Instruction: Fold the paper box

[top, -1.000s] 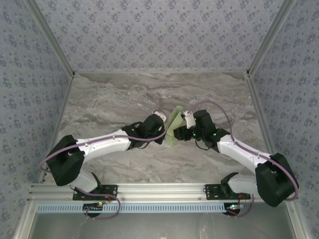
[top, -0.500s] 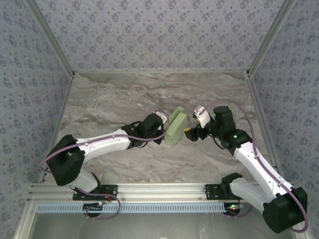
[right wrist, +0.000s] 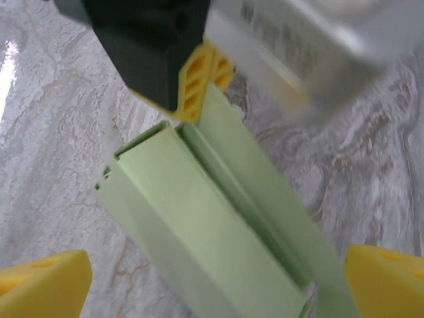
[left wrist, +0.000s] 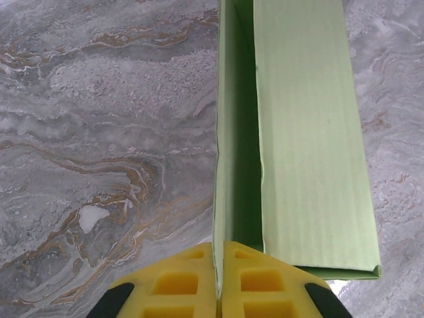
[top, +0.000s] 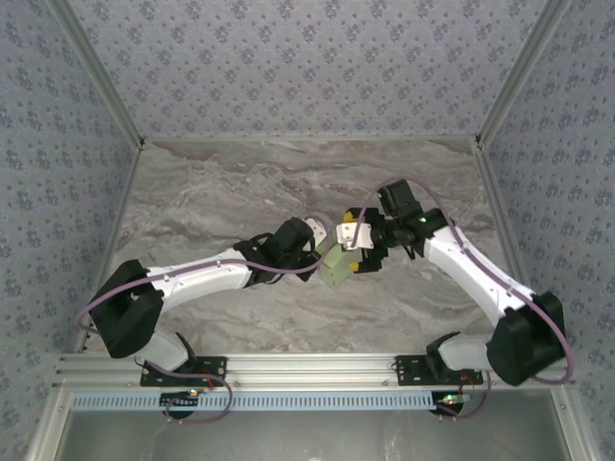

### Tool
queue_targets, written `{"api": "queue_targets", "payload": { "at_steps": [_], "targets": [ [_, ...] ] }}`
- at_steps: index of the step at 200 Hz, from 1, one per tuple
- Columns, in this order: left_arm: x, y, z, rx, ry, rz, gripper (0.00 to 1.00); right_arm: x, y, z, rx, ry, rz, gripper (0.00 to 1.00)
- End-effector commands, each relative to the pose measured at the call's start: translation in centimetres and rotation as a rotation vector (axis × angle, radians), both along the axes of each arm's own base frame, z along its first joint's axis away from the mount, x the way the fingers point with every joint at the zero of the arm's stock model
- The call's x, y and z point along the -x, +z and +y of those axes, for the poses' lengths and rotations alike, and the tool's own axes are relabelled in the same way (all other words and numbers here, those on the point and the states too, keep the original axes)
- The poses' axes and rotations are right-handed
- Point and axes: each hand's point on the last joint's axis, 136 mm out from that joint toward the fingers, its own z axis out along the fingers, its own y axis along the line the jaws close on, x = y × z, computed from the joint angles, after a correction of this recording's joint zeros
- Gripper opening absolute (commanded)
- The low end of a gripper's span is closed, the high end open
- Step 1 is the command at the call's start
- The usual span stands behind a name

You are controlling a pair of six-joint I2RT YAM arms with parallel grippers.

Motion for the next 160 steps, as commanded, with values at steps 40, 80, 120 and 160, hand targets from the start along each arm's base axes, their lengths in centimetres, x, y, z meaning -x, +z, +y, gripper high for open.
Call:
{"api": "queue_targets", "payload": {
  "at_steps": [40, 80, 120, 160],
  "targets": [
    [0.5, 1.8, -0.9, 0.053, -0.082, -0.039, 0.06, 0.5, -2.6, -0.1, 0.215, 0.204, 0.019, 1.0],
    [1.0, 2.0, -0.8, 0.082, -0.157, -0.111, 0.08, -0.7, -2.4, -0.6, 0.153, 0.197, 0.048, 1.0],
    [1.1, 2.3, -0.7, 0.089, -0.192, -0.155, 0.09, -0.1, -3.3, -0.6, 0.188, 0.222, 0.12, 1.0],
    [1.2, 2.7, -1.3, 0.108, -0.221, -0.159, 0.09, 0.0, -5.0, -0.3, 0.232, 0.21, 0.181, 1.0]
  ]
}}
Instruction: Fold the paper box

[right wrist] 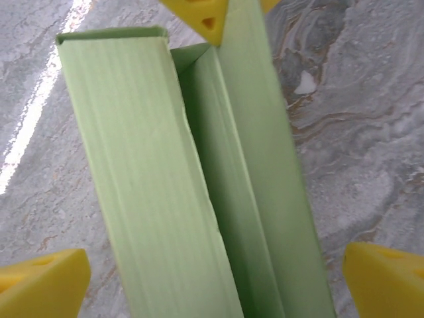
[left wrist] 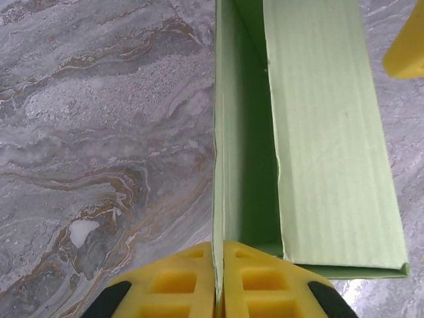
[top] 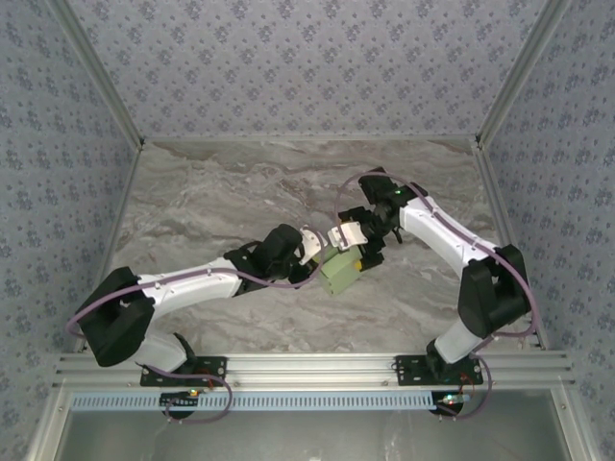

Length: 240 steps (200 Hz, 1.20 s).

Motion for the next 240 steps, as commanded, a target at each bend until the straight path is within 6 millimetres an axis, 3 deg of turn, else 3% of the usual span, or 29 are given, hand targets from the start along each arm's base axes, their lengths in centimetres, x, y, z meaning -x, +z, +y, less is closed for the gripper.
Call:
{"api": "queue_targets", "payload": {
  "at_steps": [1, 51, 77, 149, 163, 212, 240],
  "targets": [
    [-0.3, 3.0, -1.8, 0.096, -0.057, -0.062, 0.09, 0.9, -0.5, 0.4, 0.033, 0.011, 0.065, 1.0],
    [0.0, 3.3, -1.9, 0.098, -0.085, -0.081, 0.09, 0.0, -1.6, 0.5, 0.069, -0.046, 0.071, 0.9],
    [0.0, 3.5, -1.8, 0.102, -0.09, -0.092, 0.09, 0.2, -1.9, 0.8, 0.076, -0.056, 0.1, 0.77],
    [0.0, 4.2, -1.9, 0.11, -0.108, -0.125, 0.11, 0.3, -3.0, 2.2, 0.112, -0.105, 0.163, 0.58],
    [-0.2, 4.5, -1.7, 0.115, -0.089, -0.128, 0.17, 0.0, -2.6, 2.5, 0.092, -0.128, 0.159, 0.56],
    [-0.8, 7.3, -0.5, 0.222, -0.001, -0.163, 0.24, -1.2, -1.8, 3.1, 0.015, -0.2, 0.061, 0.45],
    [-1.5, 9.0, 1.3, 0.304, 0.1, -0.174, 0.5, -2.0, -2.1, 2.9, -0.008, -0.261, -0.001, 0.44]
  ]
}}
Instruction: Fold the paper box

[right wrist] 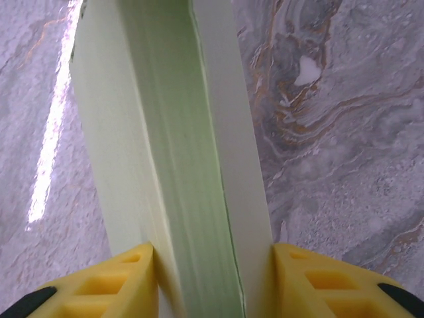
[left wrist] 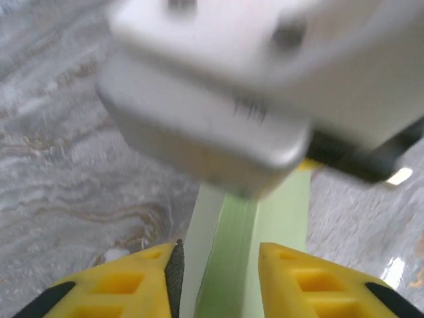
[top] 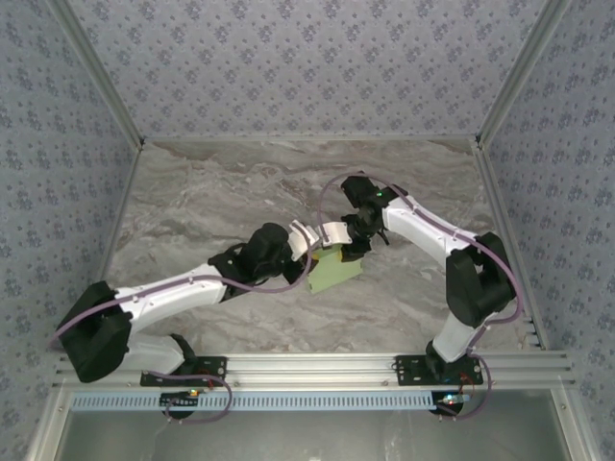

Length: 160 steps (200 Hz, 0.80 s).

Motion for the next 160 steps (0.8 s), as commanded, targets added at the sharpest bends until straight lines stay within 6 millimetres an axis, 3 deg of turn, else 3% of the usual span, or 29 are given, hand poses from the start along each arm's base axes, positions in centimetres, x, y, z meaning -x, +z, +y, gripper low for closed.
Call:
{"api": "queue_targets", "payload": {
  "at_steps": [1, 6, 14, 26, 42, 60, 92, 121, 160],
  "targets": [
    [-1.1, 4.2, 0.6, 0.163, 0.075, -0.056, 0.51, -1.2, 0.0, 0.4, -0.03, -0.08, -0.072, 0.44],
    [-1.2, 4.5, 1.0, 0.176, 0.097, -0.054, 0.6, -1.5, 0.5, 0.6, -0.041, -0.086, -0.093, 0.44],
    [-1.5, 4.7, 1.7, 0.192, 0.132, -0.05, 0.71, -1.0, -0.7, 0.1, -0.029, -0.105, -0.083, 0.44],
    [-2.1, 4.8, 3.0, 0.215, 0.195, -0.041, 0.79, -1.4, -0.8, 0.1, -0.043, -0.136, -0.122, 0.44],
    [-2.3, 4.4, 4.2, 0.219, 0.247, -0.039, 0.99, -1.7, -0.8, 0.2, -0.059, -0.173, -0.163, 0.45],
    [-2.5, 2.9, 5.1, 0.184, 0.271, -0.046, 0.99, -2.2, -0.5, 0.3, -0.087, -0.224, -0.204, 0.44],
    [-1.7, 0.1, 4.8, 0.143, 0.186, -0.087, 0.99, -1.6, 0.1, 0.8, -0.104, -0.235, -0.283, 0.45],
    [-1.2, -0.5, 4.7, 0.124, 0.101, -0.215, 0.99, -0.4, -0.4, 0.9, -0.098, -0.238, -0.297, 0.49],
    [-1.8, -2.4, 4.7, -0.004, 0.032, -0.302, 0.99, 1.3, -0.6, 1.2, -0.103, -0.18, -0.235, 0.71]
  ]
}}
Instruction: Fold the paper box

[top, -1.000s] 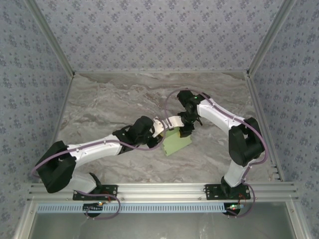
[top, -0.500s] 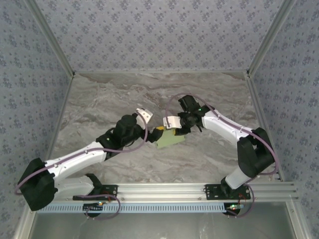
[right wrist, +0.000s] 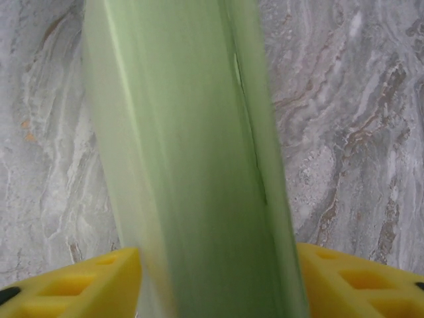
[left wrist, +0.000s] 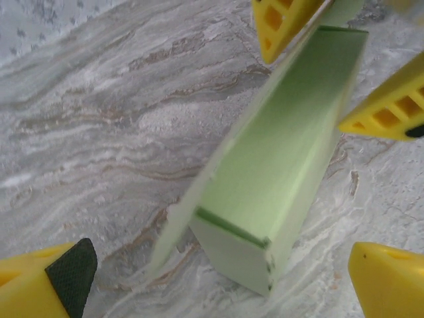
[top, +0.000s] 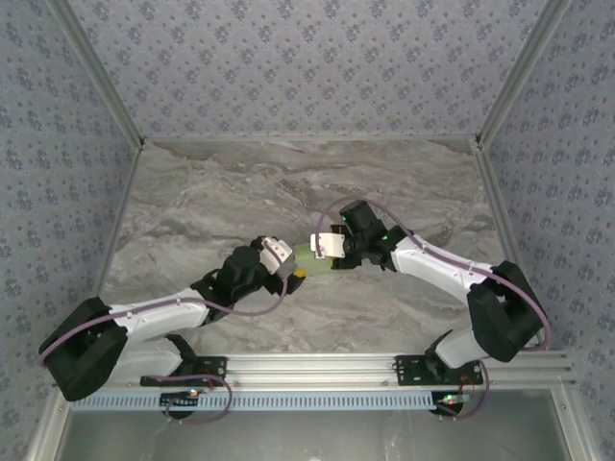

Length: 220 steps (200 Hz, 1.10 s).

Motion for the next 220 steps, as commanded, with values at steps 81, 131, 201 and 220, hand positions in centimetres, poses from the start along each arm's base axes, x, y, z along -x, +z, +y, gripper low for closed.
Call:
{"api": "queue_targets", "payload": {
  "at_steps": [81, 131, 201, 220],
  "targets": [
    [-0.8, 2.2, -0.4, 0.018, -0.064, -0.131, 0.99, 3.3, 1.1, 0.2, 0.1, 0.198, 0.219, 0.87],
    [0.0, 1.6, 1.4, 0.114, 0.024, -0.031, 0.99, 2.3, 0.0, 1.6, 0.167, 0.233, 0.348, 0.85],
    [0.0, 0.9, 3.7, 0.14, 0.146, 0.016, 0.99, 2.8, -1.0, 1.8, 0.18, 0.17, 0.487, 0.57],
    [-0.1, 1.1, 3.9, 0.157, 0.154, 0.023, 0.99, 2.2, -1.0, 1.7, 0.169, 0.128, 0.474, 0.53]
  ]
}}
